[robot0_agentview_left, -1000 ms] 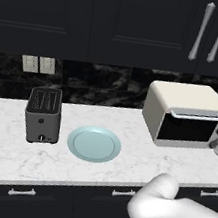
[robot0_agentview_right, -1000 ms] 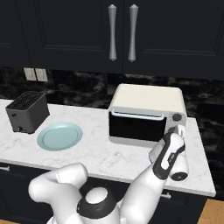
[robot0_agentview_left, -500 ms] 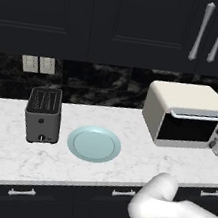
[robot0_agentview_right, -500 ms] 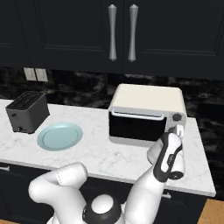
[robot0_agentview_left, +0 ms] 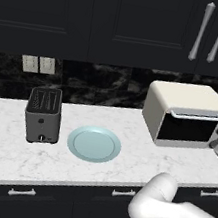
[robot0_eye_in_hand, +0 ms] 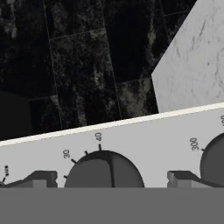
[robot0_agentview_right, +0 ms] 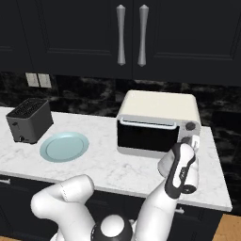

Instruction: Pick up the kebab skewer and baguette bread, and place them inside the toaster oven. Close the toaster oven door and start by setting the timer.

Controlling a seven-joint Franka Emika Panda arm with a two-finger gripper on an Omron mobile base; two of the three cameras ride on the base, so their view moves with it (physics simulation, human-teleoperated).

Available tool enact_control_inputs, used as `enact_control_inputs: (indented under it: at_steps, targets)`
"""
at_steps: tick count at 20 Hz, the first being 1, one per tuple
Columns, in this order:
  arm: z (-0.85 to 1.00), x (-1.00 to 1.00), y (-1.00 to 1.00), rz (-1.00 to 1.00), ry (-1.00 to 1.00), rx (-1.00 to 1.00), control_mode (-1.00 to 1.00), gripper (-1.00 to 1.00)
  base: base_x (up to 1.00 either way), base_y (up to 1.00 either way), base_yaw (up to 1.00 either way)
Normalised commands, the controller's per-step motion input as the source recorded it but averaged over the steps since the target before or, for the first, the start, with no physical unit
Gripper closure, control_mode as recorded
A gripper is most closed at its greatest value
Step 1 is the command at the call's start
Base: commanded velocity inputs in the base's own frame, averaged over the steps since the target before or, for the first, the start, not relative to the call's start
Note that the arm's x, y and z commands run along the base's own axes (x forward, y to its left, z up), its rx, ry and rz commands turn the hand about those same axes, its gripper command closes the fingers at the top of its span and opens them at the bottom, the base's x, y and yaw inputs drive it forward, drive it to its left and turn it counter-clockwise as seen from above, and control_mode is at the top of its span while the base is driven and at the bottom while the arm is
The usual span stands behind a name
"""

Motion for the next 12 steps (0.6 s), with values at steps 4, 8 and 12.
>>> enact_control_inputs:
  at_steps: [4, 8, 12]
  targets:
    - [0.0, 0.0, 0.0, -0.02, 0.0, 0.0, -1.0, -1.0, 0.0, 0.0, 0.0]
    - [0.04, 0.0, 0.13, 0.0, 0.0, 0.01, -1.0, -1.0, 0.0, 0.0, 0.0]
    - [0.14, 0.0, 0.1, 0.0, 0.0, 0.01, -1.0, -1.0, 0.0, 0.0, 0.0]
